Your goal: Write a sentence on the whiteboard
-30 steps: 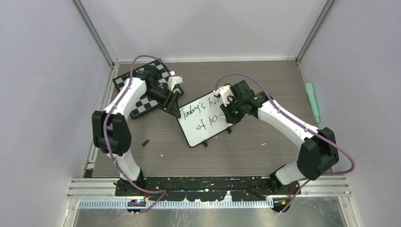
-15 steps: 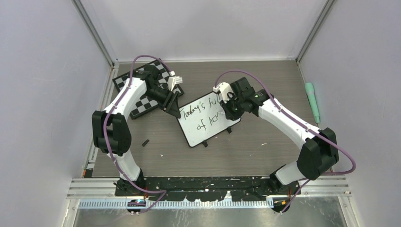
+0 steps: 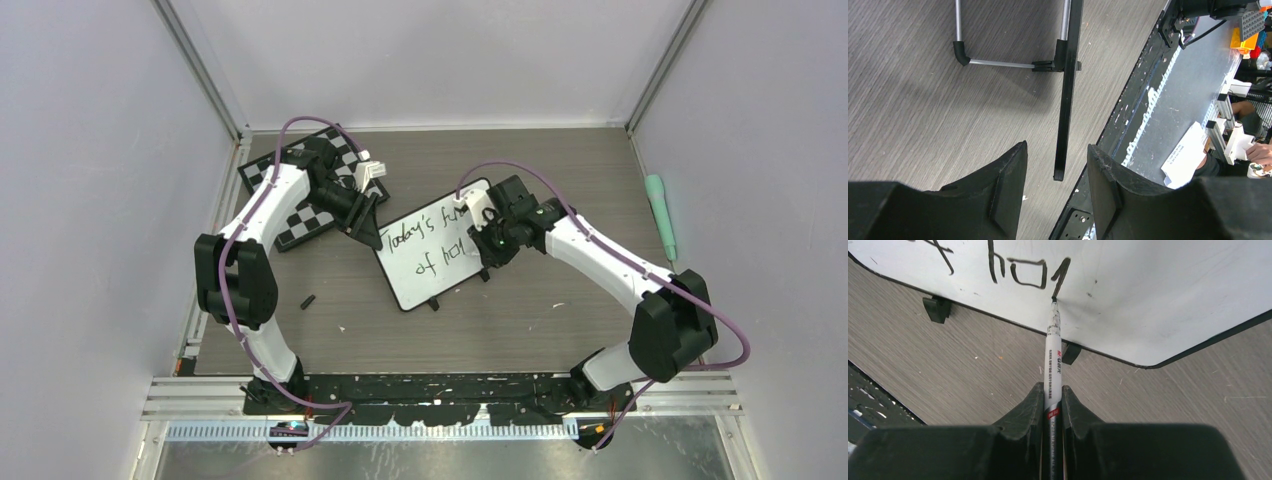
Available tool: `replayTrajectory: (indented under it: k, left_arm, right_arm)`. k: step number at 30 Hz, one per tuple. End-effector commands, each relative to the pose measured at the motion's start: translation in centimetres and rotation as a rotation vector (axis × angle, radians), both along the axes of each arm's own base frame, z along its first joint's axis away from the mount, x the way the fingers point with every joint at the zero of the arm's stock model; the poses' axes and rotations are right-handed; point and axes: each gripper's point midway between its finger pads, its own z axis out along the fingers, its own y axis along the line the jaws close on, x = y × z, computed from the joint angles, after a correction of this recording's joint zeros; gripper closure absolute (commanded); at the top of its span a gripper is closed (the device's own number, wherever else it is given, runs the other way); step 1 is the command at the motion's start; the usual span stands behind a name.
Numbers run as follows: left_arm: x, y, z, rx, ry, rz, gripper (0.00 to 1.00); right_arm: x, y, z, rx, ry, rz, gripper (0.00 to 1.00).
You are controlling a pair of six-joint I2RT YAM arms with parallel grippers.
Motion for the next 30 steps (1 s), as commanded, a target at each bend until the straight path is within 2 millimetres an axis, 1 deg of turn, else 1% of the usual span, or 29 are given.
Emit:
replayTrajectory:
  k: [1,4,7,11,15,18,24,30]
  left_arm:
    - [0.1,-0.3,1.1,-0.019,-0.040,-0.007,0.51]
    - [0.1,-0.3,1.1,-0.018,-0.037,-0.007,0.51]
    - [0.2,-0.3,1.1,-0.018,-0.038,-0.007,0.51]
    - [0.2,-0.3,1.1,-0.017,-0.039,-0.008,0.51]
    - [0.1,-0.3,1.2,-0.018,-0.039,-0.009,0.51]
    - [0.1,-0.3,1.2,-0.020,-0.039,-0.010,0.51]
    - [0.1,-0.3,1.3,-0.020,-0.040,-0.010,0.51]
    - [0.1,-0.3,1.2,-0.019,-0.041,-0.011,0.51]
  right_arm:
    - [-0.4,0.4,0.8,0.047,-0.023,0.005,1.00]
    - [-0.9,0.9,0.4,0.045,-0.009,0.022,1.00]
    - [-1.2,1.5,0.5,0.052,-0.001,0.043,1.00]
    - [-1.1,2.0,1.8,0.081,-0.009,0.067,1.00]
    - [-0.5,2.0,3.3,0.092,-0.051,0.057,1.00]
    - [0.0,1.7,4.0,0.098,-0.072,0.043,1.00]
    - [1.3,1.0,4.3,0.069,-0.104,0.009,1.00]
    - [2.0,1.1,3.9,0.057,-0.105,-0.004,1.00]
